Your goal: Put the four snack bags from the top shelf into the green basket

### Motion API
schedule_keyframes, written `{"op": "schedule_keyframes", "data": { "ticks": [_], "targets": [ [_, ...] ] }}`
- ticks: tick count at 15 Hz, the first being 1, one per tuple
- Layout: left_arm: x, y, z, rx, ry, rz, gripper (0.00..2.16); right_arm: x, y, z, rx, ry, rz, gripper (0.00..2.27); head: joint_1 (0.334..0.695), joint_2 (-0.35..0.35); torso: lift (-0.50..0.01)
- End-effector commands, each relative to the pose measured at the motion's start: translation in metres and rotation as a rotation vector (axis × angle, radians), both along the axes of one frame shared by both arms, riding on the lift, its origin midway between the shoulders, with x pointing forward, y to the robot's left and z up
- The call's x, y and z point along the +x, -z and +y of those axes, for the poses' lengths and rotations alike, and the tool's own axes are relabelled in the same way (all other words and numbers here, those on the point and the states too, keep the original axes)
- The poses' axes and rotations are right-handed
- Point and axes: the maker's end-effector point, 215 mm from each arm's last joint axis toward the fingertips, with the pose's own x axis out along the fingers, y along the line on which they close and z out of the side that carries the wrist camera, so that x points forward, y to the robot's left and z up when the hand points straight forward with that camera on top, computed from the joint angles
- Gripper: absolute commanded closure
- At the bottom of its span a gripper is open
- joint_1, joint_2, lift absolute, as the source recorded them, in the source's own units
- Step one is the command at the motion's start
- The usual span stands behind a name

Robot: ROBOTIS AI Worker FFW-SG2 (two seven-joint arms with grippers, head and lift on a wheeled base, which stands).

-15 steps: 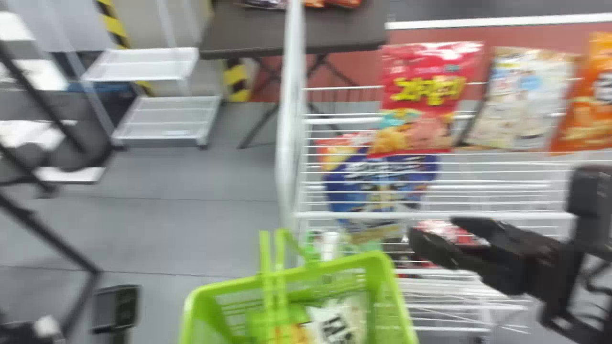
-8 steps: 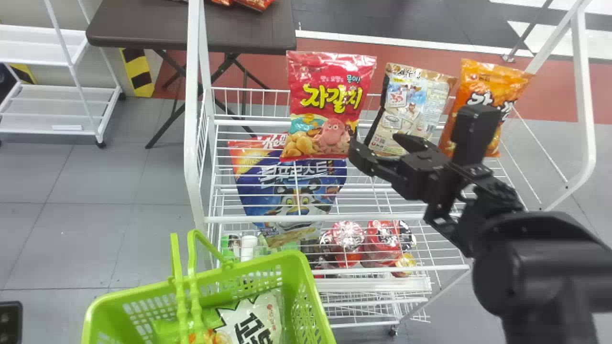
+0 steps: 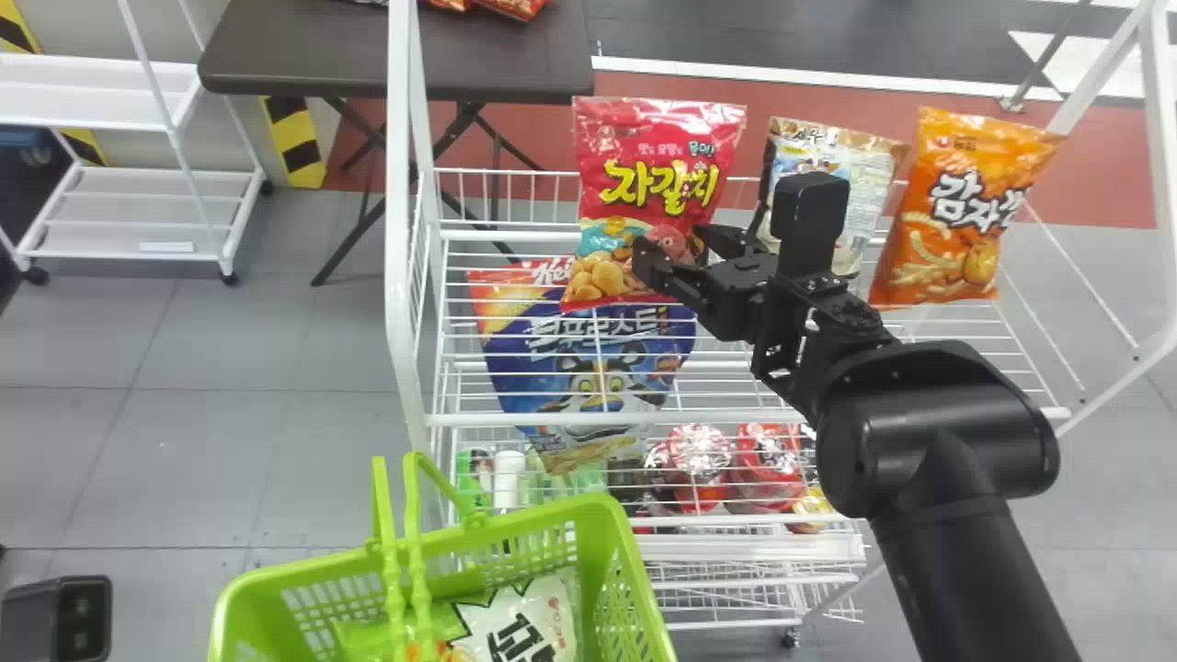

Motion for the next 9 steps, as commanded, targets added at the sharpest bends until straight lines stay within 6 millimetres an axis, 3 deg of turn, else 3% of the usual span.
{"op": "schedule_keyframes", "data": {
  "ticks": [1,3,6,9],
  "targets": [
    [-0.002,-0.001,0.001,-0.01,0.002,0.002,2.15,0.002,0.004,0.009,-0.021,-0.01,0.003,1.15,0.695,-0.057,-0.006],
    [-0.002,0.0,0.001,-0.011,0.001,0.006,2.15,0.002,0.008,0.006,-0.043,0.021,0.005,2.21,0.695,-0.043,-0.006],
    [-0.004,0.002,0.002,-0.014,-0.001,0.014,2.15,-0.004,0.011,0.001,-0.057,0.032,0.002,2.25,0.695,-0.047,-0.006],
    [-0.006,0.003,0.004,-0.013,-0.008,0.015,2.15,-0.014,-0.016,-0.002,-0.033,0.043,-0.055,2.25,0.695,-0.049,-0.006]
  ]
}}
